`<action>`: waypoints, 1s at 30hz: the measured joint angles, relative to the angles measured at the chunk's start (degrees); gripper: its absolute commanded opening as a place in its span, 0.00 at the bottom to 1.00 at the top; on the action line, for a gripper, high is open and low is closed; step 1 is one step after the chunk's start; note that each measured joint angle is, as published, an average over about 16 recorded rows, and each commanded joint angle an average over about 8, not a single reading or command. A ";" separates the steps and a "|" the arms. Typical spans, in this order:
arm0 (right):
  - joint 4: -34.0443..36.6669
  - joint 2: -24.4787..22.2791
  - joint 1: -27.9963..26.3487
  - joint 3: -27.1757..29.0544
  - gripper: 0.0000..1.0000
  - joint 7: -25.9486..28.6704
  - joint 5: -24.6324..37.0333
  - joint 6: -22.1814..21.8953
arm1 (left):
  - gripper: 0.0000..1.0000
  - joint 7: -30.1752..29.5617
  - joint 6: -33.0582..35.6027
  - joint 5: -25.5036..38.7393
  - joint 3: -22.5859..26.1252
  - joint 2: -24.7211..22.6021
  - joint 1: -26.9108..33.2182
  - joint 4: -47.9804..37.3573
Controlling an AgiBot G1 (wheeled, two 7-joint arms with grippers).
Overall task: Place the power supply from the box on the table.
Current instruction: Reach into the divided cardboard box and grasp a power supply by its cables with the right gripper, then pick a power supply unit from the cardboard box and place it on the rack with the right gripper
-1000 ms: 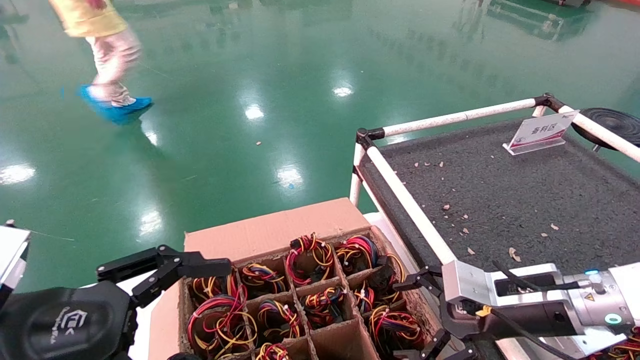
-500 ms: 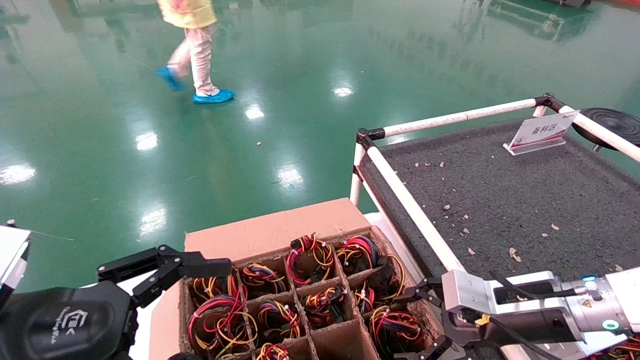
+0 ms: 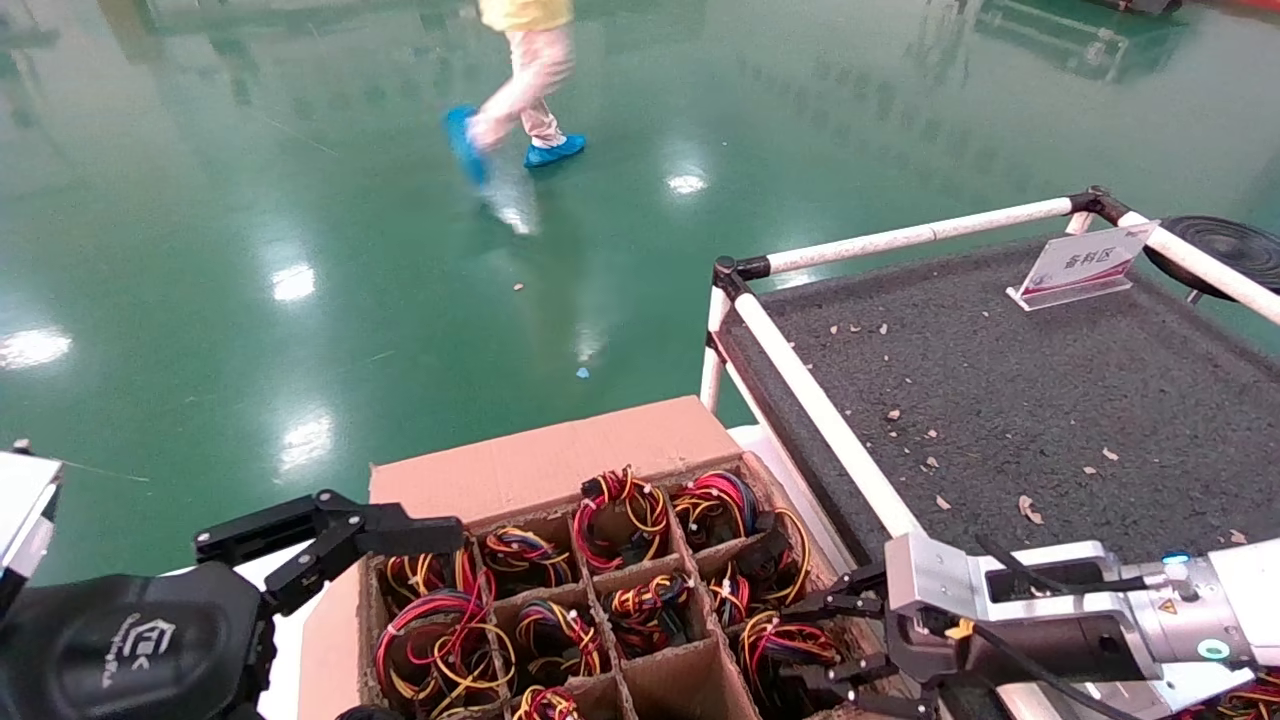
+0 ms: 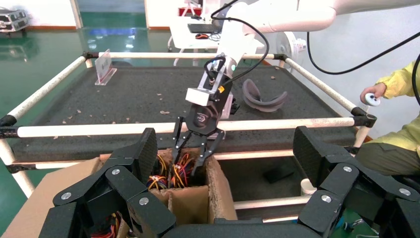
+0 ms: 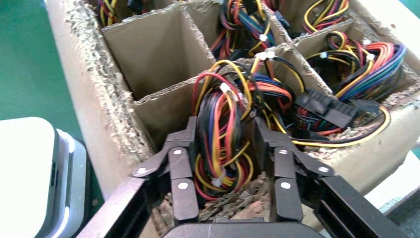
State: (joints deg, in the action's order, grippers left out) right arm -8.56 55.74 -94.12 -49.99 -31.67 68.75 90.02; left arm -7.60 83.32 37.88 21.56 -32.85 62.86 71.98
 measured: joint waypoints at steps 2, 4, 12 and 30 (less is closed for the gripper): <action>0.51 0.20 -0.02 0.00 0.00 -0.24 -0.20 0.04 | 1.00 0.00 0.00 0.00 0.00 0.00 0.00 0.00; 0.94 0.38 0.00 0.00 0.00 -0.43 -0.42 0.08 | 1.00 0.00 0.00 0.00 0.00 0.00 0.00 0.00; 1.94 0.87 0.31 0.14 0.00 -0.32 -1.63 0.52 | 1.00 0.00 0.00 0.00 0.00 0.00 0.00 0.00; -5.43 -3.32 -0.59 1.66 0.00 9.56 -11.14 1.62 | 1.00 0.00 0.00 -0.01 0.01 0.00 0.00 0.00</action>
State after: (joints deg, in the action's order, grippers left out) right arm -14.00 52.42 -94.71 -48.34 -22.10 57.62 91.64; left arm -7.60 83.31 37.88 21.57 -32.84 62.86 71.98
